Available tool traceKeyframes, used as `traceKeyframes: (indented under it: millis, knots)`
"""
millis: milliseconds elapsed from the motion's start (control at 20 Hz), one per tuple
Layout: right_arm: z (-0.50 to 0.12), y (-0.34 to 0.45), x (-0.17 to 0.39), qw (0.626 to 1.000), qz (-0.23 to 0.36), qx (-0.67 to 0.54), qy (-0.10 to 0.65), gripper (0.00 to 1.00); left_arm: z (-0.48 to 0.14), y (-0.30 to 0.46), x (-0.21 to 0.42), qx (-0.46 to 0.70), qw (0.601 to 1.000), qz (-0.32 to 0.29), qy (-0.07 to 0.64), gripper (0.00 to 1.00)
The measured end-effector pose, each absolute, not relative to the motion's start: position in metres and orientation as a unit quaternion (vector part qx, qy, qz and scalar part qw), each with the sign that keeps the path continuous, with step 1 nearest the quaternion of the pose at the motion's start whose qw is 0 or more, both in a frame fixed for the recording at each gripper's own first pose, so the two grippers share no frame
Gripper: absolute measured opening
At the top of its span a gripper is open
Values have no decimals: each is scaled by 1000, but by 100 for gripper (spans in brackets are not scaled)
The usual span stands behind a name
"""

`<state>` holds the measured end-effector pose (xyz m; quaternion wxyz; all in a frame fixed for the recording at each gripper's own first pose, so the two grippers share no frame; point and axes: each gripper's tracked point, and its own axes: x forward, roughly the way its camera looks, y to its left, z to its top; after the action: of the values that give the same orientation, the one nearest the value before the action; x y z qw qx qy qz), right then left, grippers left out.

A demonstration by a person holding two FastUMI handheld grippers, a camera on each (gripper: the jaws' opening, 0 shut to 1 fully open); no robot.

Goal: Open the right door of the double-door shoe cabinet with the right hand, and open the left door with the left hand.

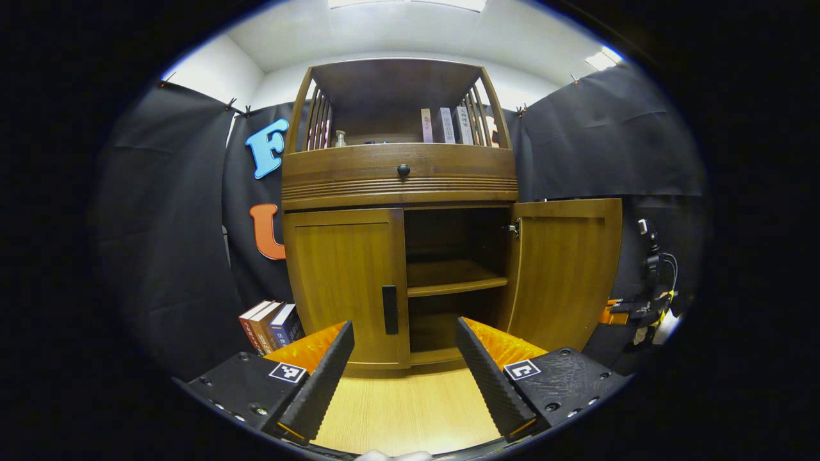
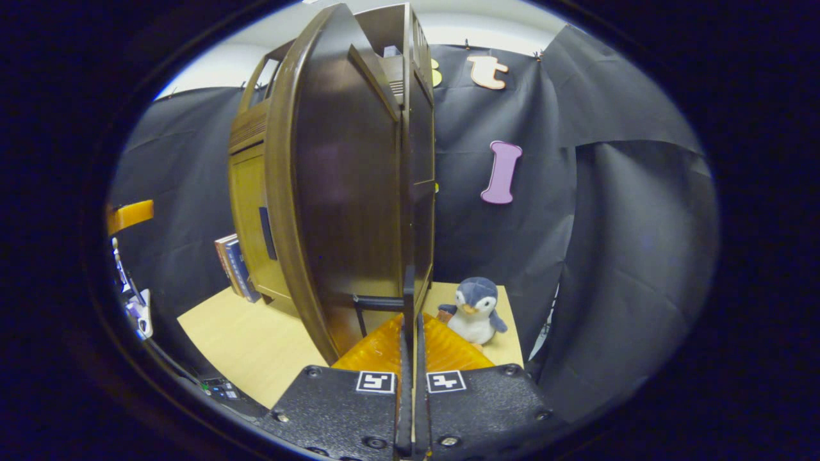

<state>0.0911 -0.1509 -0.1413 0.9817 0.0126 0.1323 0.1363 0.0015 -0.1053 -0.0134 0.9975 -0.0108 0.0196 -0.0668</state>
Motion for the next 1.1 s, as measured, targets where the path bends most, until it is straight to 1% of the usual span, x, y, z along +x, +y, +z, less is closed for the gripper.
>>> traceKeyframes:
  millis: [300, 350, 500, 650, 700, 750, 800, 850, 950, 1100]
  knots:
    - [-139, -153, 85, 982, 139, 10, 131, 7, -8, -101, -1, -15, 997, -70, 18, 96]
    - [-135, -160, 82, 983, 132, 17, 126, 5, -8, -98, -1, -14, 997, -68, 16, 96]
    - [-122, -186, 68, 989, 85, 33, 119, 52, -8, -90, 1, -11, 998, -68, 15, 96]
    - [-89, -195, 37, 995, 29, 19, 92, 98, -8, -82, 5, -11, 997, -69, 15, 96]
    - [-76, -197, 27, 997, 7, 9, 78, 96, -7, -80, 7, -12, 997, -70, 15, 96]
    - [-60, -193, 17, 998, -10, 3, 63, 99, -7, -77, 8, -12, 997, -71, 14, 96]
    - [-44, -188, 7, 999, -25, 0, 48, 99, -7, -74, 10, -11, 997, -71, 13, 100]
    - [-31, -180, -2, 999, -41, -5, 36, 98, -7, -70, 12, -10, 997, -71, 12, 96]
    - [-19, -162, -14, 998, -66, -10, 20, 98, -11, -64, 18, -9, 997, -71, 14, 96]
    - [-9, -112, -18, 999, -52, 0, 2, 98, -13, -56, 23, -1, 997, -69, 18, 96]
